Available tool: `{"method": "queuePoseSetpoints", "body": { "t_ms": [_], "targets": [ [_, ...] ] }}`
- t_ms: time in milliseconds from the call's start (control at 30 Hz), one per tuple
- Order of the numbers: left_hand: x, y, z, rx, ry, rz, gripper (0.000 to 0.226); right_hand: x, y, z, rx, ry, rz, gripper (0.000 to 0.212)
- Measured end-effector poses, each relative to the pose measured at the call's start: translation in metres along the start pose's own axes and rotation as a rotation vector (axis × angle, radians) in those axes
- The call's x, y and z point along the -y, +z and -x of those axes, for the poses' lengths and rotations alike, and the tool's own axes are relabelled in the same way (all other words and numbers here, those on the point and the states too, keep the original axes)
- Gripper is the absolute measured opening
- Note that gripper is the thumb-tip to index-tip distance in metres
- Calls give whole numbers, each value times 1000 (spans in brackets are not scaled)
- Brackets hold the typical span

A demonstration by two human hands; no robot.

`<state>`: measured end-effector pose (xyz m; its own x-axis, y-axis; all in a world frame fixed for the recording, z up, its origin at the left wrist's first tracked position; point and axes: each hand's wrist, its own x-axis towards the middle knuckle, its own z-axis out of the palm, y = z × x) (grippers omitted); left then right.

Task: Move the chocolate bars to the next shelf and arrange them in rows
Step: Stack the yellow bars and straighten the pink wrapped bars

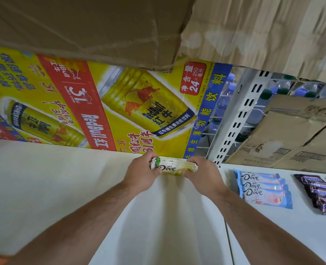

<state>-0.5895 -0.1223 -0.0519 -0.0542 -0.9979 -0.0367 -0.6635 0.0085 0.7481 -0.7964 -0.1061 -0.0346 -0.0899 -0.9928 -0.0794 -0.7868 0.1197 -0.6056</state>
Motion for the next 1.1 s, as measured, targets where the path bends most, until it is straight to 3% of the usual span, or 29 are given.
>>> {"method": "queuePoseSetpoints", "body": {
  "t_ms": [233,433,733,1000,1100],
  "targets": [
    [6,4,-15,-96,-34,27,38,4,12,-12,-98,66,-88,47],
    [7,2,-17,-144,-78,141,26,2,18,-10,-134,96,-226,46],
    [10,2,-17,-157,-63,147,24,4,16,-7,-135,86,-195,43],
    [8,-1,-8,-196,-99,234,43,5,14,4,-181,115,-292,45],
    [14,13,18,-275,143,-41,35,-4,17,26,-228,115,-136,44]
  ]
}}
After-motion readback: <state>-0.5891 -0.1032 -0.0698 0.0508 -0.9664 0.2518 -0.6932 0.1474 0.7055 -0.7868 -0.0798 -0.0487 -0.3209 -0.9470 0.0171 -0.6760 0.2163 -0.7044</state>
